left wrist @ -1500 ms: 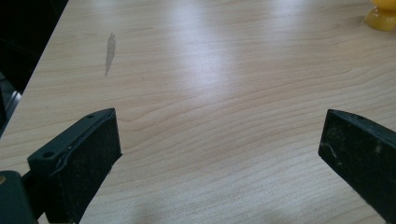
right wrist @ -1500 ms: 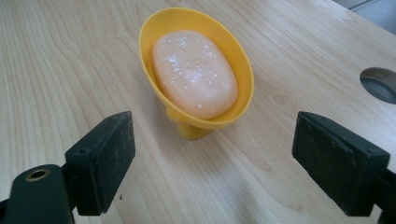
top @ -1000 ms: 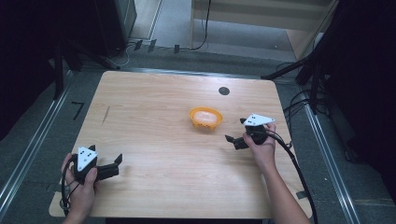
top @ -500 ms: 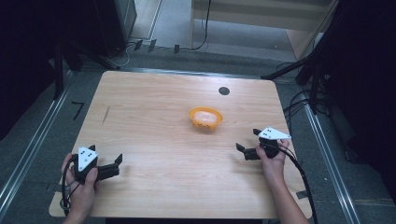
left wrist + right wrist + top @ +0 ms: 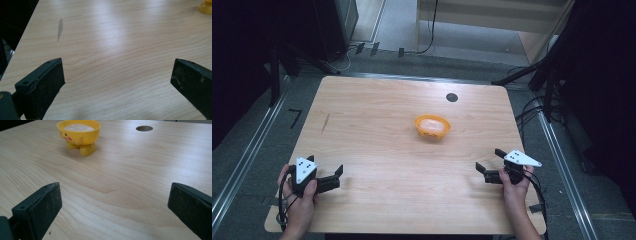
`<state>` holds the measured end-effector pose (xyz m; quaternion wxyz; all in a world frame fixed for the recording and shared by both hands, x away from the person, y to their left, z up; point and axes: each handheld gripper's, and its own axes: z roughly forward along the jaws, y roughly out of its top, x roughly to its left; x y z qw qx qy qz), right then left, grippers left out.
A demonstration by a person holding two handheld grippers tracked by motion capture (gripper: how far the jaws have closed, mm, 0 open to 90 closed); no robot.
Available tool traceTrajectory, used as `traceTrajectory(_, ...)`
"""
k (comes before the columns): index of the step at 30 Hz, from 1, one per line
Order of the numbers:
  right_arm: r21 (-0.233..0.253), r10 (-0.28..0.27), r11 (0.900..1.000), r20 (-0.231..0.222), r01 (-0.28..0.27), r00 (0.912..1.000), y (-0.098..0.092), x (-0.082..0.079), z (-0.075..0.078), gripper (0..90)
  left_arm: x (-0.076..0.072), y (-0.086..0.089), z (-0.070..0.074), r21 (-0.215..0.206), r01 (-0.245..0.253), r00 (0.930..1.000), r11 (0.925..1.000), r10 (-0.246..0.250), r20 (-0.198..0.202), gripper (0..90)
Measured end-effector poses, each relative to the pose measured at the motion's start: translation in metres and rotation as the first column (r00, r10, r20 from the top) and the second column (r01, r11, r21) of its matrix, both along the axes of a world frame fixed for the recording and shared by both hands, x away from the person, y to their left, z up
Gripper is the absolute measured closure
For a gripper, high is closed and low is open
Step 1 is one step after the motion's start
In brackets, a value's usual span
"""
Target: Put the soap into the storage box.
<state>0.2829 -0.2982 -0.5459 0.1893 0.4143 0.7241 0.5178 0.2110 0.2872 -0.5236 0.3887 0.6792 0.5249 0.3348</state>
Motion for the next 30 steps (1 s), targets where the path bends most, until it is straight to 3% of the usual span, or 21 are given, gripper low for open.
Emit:
traceTrajectory(8,-0.018,-0.043,0.999,0.005,0.043,0.9991,-0.017,-0.020,-0.001,0.0,0.000,0.000,0.000,-0.004,-0.005,1.0000,1.0000,0.005,-0.002,0.0)
traceTrajectory(15,-0.044,-0.008,0.999,0.006,0.008,1.0000,-0.023,-0.036,-0.002,0.0,0.000,0.001,0.000,-0.009,-0.008,1.0000,0.9999,0.008,-0.001,0.0)
traceTrajectory(20,0.003,-0.056,0.998,0.010,0.056,0.9984,-0.040,-0.053,-0.003,0.0,0.000,0.001,0.000,-0.013,-0.006,1.0000,0.9999,0.006,-0.002,0.0)
traceTrajectory(24,-0.003,-0.081,0.997,0.020,0.081,0.9965,-0.048,-0.063,-0.003,0.0,0.000,0.002,0.000,-0.015,-0.004,1.0000,0.9999,0.004,-0.003,0.0)
traceTrajectory(30,0.024,-0.098,0.995,0.021,0.098,0.9949,-0.053,-0.066,-0.003,0.0,0.000,0.002,0.000,-0.022,-0.006,1.0000,0.9997,0.006,-0.004,0.0)
